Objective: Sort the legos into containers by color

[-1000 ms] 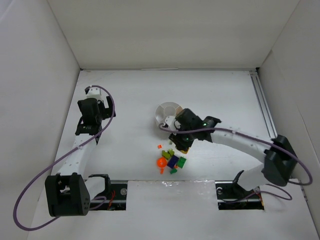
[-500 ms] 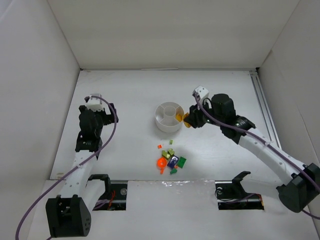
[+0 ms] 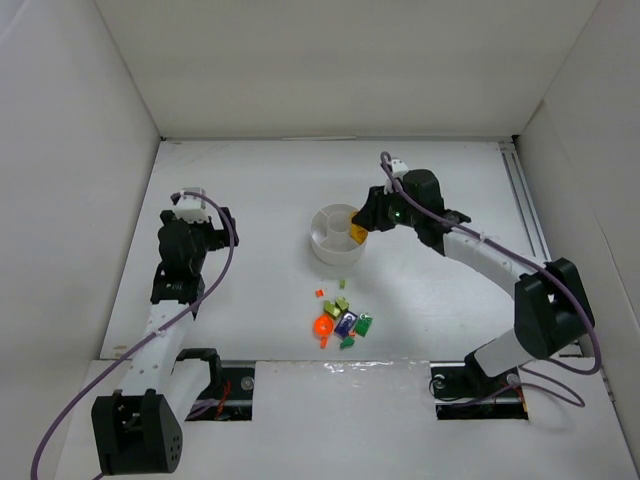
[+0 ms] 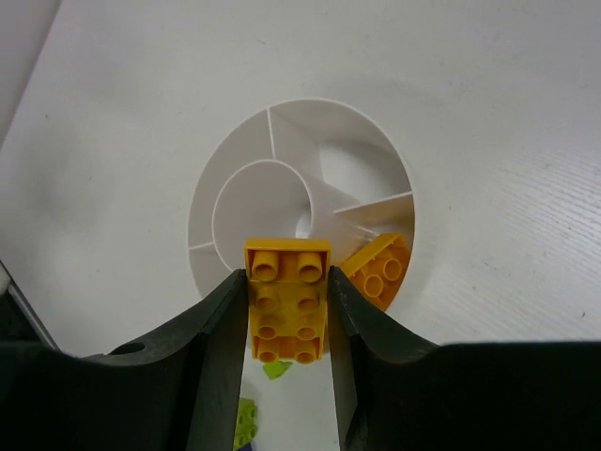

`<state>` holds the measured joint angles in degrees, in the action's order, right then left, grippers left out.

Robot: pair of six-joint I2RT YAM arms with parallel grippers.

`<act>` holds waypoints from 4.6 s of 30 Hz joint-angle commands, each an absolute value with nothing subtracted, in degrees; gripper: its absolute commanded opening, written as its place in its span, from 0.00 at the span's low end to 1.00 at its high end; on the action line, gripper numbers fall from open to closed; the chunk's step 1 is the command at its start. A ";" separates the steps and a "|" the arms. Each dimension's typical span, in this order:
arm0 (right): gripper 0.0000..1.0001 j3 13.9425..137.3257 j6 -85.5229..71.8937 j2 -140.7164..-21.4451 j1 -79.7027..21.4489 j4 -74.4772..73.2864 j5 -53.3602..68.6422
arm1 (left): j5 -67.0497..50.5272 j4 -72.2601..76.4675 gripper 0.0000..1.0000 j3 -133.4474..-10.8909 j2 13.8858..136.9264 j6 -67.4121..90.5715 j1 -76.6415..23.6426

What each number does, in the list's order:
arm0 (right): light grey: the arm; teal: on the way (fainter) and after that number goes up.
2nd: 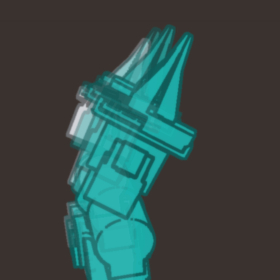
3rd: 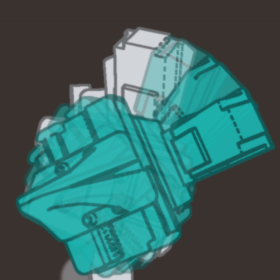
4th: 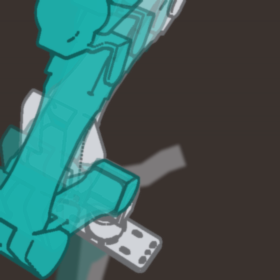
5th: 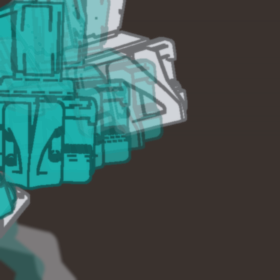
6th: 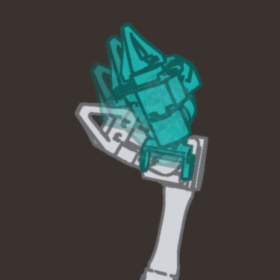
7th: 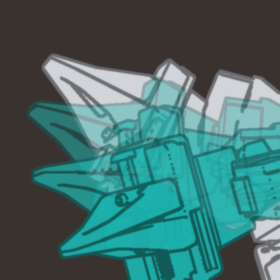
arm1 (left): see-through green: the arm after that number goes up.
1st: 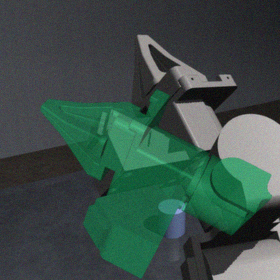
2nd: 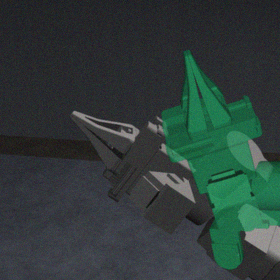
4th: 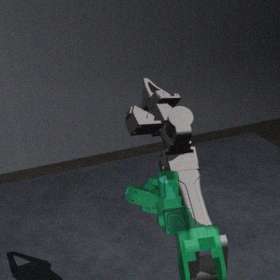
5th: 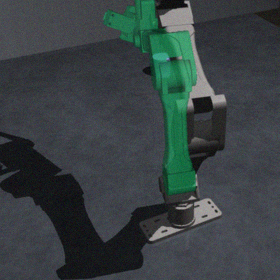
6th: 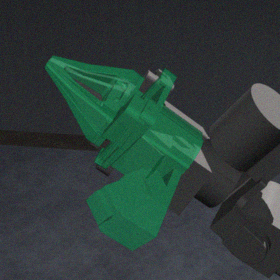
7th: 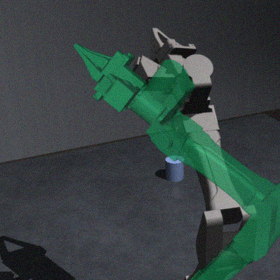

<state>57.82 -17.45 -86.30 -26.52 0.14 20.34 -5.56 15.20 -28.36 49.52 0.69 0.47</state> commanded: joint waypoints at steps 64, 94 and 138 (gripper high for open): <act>0.79 72.16 8.61 -72.42 -9.14 -28.11 24.35 | -43.15 -23.47 1.00 -35.69 44.66 -58.25 -3.08; 0.75 66.19 12.74 -66.80 -1.68 -33.40 26.72 | -54.23 -31.63 0.70 -44.91 60.47 -66.89 -15.11; 0.70 57.74 18.80 -68.81 8.70 -30.58 42.10 | -49.39 4.75 0.43 -30.67 73.74 9.32 -35.24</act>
<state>56.21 18.11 -68.12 8.29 -32.56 39.70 -50.68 4.69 -30.50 72.95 7.57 -35.16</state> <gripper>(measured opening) 0.698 0.435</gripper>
